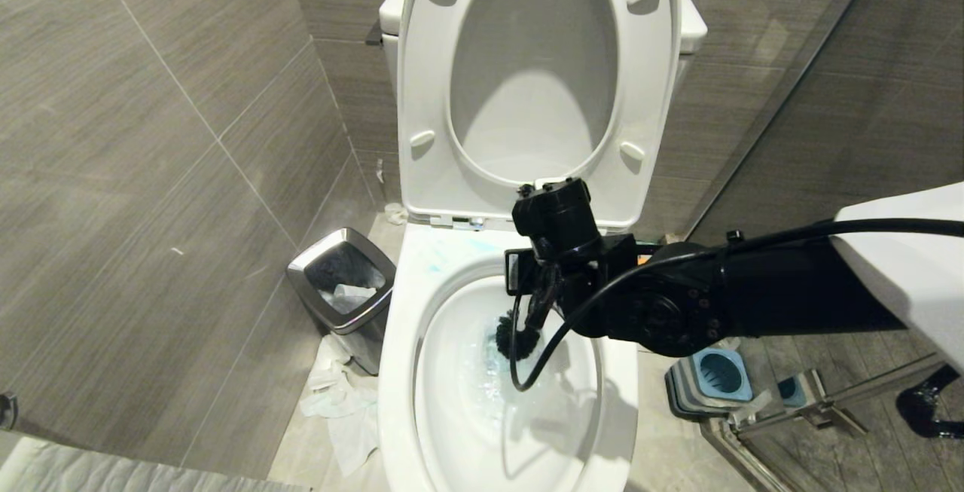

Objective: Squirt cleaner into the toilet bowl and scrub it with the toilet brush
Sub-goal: Scrub the toilet bowl

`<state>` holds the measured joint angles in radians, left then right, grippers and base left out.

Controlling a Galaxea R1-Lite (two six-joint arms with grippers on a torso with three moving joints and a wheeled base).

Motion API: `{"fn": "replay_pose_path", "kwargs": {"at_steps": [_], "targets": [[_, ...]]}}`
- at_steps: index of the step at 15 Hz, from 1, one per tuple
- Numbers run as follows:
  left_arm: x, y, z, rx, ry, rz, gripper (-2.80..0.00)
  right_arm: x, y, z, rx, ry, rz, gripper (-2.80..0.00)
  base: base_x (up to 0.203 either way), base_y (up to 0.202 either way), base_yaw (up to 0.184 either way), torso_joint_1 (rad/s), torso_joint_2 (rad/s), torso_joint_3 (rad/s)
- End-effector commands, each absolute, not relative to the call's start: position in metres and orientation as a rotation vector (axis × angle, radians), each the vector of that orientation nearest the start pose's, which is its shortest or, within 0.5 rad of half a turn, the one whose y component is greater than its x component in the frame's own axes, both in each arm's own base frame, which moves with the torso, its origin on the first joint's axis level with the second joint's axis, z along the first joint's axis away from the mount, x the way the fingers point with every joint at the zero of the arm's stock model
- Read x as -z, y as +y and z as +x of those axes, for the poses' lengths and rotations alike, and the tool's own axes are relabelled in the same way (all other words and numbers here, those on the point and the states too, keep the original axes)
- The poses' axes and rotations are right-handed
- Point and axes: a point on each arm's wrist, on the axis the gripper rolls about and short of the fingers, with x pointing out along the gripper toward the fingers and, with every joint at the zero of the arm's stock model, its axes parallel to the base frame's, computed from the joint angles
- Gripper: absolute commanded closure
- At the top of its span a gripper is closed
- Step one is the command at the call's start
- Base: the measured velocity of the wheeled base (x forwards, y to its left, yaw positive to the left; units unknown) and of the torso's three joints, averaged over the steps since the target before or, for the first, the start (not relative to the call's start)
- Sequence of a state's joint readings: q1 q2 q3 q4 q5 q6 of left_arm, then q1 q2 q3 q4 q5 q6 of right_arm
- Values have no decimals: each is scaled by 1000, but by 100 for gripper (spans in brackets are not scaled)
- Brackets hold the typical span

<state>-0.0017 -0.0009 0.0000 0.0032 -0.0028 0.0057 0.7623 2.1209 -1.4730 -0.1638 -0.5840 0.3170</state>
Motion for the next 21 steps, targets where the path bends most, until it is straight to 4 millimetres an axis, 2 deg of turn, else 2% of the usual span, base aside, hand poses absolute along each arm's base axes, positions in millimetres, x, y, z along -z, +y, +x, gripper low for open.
{"fn": "replay_pose_path", "kwargs": {"at_steps": [1, 3, 4, 6, 7, 8, 10, 13, 15, 17, 21], "targets": [[-75, 0, -23, 5, 5, 6, 0, -123, 298, 329, -95, 468, -47, 0, 0, 0, 0, 0, 0, 0], [-75, 0, -23, 5, 5, 6, 0, -98, 305, 337, -87, 499, -76, 0, 0, 0, 0, 0, 0, 0], [-75, 0, -23, 5, 5, 6, 0, -93, 308, 340, -84, 497, -75, 0, 0, 0, 0, 0, 0, 0], [-75, 0, -23, 5, 5, 6, 0, -95, 309, 342, -84, 484, -67, 0, 0, 0, 0, 0, 0, 0], [-75, 0, -23, 5, 5, 6, 0, -103, 307, 340, -87, 473, -58, 0, 0, 0, 0, 0, 0, 0], [-75, 0, -23, 5, 5, 6, 0, -114, 305, 337, -92, 456, -43, 0, 0, 0, 0, 0, 0, 0], [-75, 0, -23, 5, 5, 6, 0, -152, 300, 325, -116, 400, 2, 0, 0, 0, 0, 0, 0, 0], [-75, 0, -23, 5, 5, 6, 0, -215, 286, 289, -171, 326, 61, 0, 0, 0, 0, 0, 0, 0], [-75, 0, -23, 5, 5, 6, 0, -247, 274, 265, -200, 307, 77, 0, 0, 0, 0, 0, 0, 0], [-75, 0, -23, 5, 5, 6, 0, -270, 263, 244, -229, 311, 74, 0, 0, 0, 0, 0, 0, 0], [-75, 0, -23, 5, 5, 6, 0, -298, 249, 218, -262, 337, 50, 0, 0, 0, 0, 0, 0, 0]]}}
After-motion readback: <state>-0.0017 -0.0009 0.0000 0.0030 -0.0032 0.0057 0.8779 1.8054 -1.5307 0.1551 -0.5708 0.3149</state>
